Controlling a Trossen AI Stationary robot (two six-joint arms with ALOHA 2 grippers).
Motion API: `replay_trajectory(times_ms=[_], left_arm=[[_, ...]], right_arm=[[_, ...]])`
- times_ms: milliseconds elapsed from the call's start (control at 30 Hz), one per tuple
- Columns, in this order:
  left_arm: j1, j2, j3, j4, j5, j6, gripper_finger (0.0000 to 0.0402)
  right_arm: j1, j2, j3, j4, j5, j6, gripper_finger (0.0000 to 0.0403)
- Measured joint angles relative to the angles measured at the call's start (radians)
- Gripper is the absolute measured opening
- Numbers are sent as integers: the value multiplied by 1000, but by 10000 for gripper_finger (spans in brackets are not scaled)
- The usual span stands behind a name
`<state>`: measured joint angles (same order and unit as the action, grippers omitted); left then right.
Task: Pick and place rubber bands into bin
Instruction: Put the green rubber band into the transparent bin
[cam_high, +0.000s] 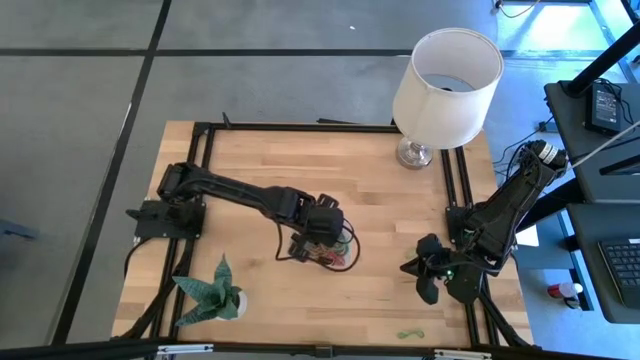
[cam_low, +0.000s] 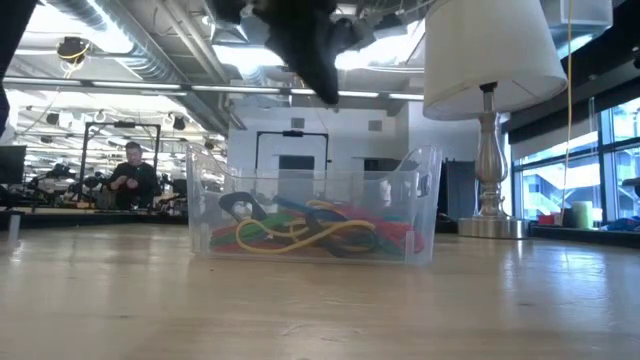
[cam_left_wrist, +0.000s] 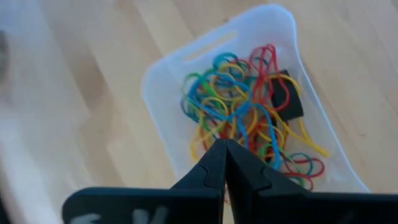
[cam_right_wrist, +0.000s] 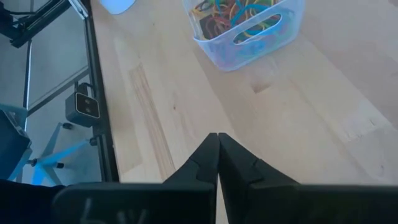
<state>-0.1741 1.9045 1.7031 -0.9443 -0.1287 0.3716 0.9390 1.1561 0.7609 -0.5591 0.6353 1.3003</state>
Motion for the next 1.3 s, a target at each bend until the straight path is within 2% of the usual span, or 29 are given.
replay_trajectory(times_ms=[133,333,467,533,633,867,1067,1167,1300], left_arm=[[7,0,-48,27,33,-18,1],[6,0,-57,41,38,-26,2],[11,-25,-58,61,70,-54,2],[16,-48,-65,69,101,-61,2],[25,-93,-112,133,126,-78,2],[26,-300,-411,399,77,-195,2],[25,-537,-667,547,66,-282,2],[26,-661,-792,634,42,-303,2],[34,-815,-938,718,15,-307,2]], right_arm=[[0,0,0,0,0,0,12],[-9,0,0,-33,0,6,12],[-43,0,0,-129,-4,104,12],[-70,0,0,-186,-28,179,12],[-118,0,0,-234,-120,219,16],[-216,5,0,-334,-254,240,69],[-288,32,0,-532,-406,402,121],[-312,55,0,-599,-458,474,132],[-341,85,0,-594,-484,513,132]])
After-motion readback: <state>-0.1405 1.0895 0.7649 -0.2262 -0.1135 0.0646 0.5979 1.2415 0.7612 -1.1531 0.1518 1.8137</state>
